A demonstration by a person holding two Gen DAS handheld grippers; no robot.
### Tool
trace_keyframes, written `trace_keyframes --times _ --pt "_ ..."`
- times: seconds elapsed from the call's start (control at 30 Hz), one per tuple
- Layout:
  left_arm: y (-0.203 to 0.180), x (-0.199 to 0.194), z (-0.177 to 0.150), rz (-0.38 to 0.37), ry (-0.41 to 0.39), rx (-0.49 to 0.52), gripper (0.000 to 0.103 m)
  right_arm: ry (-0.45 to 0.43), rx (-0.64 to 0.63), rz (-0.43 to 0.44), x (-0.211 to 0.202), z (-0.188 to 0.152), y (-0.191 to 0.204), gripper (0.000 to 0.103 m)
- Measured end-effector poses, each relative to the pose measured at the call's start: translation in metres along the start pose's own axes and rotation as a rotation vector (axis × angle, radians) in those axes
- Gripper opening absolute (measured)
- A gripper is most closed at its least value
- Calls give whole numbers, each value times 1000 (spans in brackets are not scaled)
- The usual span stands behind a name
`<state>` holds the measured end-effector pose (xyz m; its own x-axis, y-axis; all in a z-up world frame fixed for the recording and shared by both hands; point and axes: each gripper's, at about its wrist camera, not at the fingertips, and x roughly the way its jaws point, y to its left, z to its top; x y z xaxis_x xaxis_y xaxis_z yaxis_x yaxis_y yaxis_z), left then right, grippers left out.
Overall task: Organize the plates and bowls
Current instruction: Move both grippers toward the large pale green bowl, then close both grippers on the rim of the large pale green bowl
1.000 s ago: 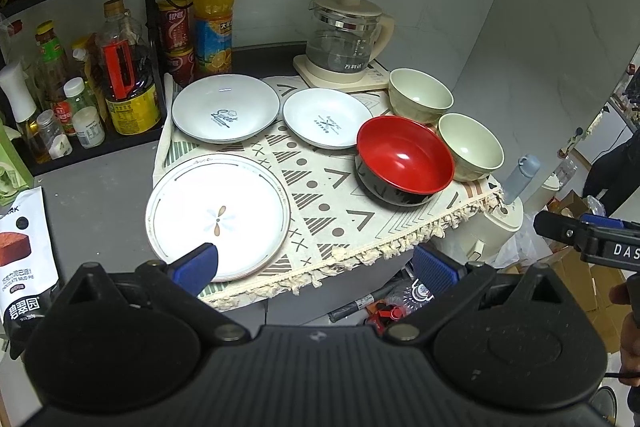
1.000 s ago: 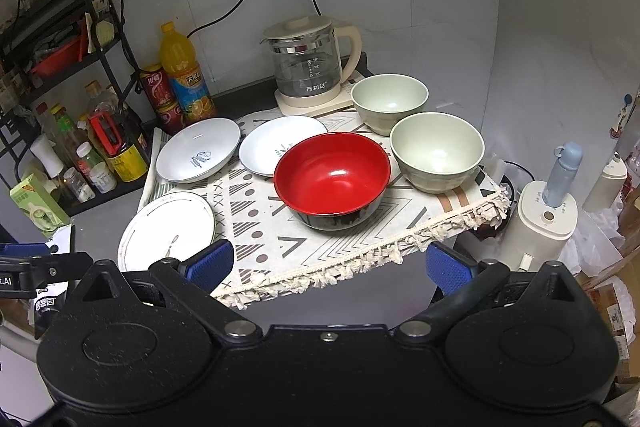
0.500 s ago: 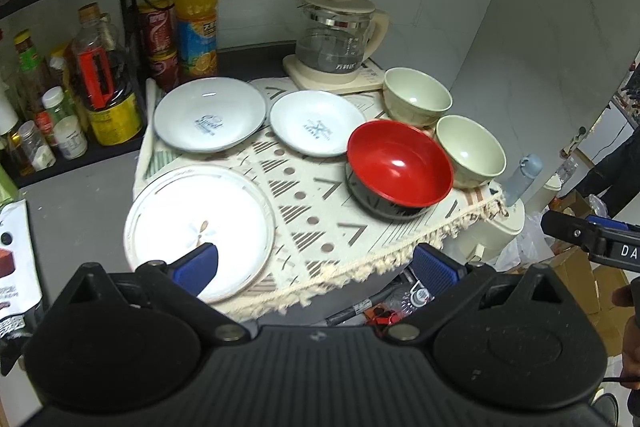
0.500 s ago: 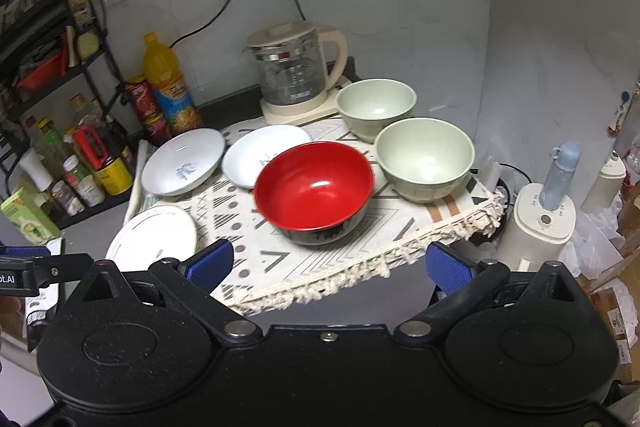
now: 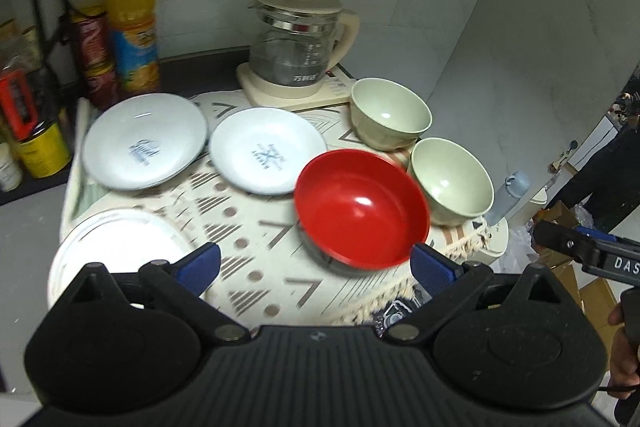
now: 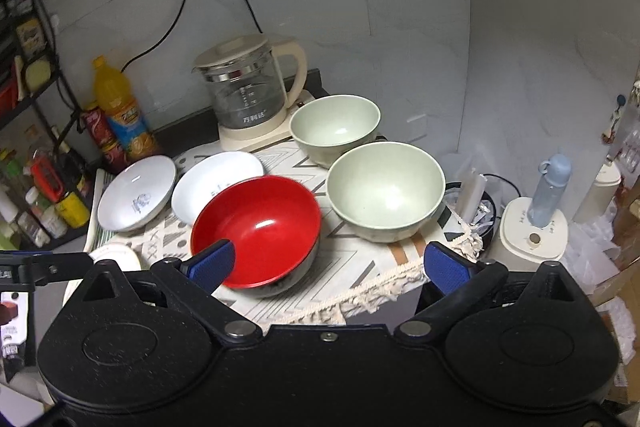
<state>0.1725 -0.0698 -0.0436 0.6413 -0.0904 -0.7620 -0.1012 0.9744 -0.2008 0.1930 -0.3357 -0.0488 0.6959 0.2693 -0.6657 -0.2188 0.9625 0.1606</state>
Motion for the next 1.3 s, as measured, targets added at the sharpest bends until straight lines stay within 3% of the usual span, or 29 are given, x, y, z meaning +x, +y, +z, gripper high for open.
trace_keyframes --times 0.3,0.57,0.73,0.83,1.0,1.2,1.3 --pt "-32 55 42 -33 29 12 99 52 26 -62 50 22 -40 91" --pt "-67 105 71 -71 63 55 89 86 84 -57 86 32 -70 81" --pt "-84 138 85 -98 105 63 66 112 104 -47 107 36 -86 65" --pt "-95 155 92 -120 124 88 61 130 126 -42 119 35 -96 56" --pt "-105 183 98 -139 164 101 51 163 168 -42 140 33 -110 49" --pt "-113 217 103 -153 213 107 42 196 206 -56 159 33 -122 49" --pt "-115 235 104 -158 247 100 34 208 217 -51 167 33 -126 43"
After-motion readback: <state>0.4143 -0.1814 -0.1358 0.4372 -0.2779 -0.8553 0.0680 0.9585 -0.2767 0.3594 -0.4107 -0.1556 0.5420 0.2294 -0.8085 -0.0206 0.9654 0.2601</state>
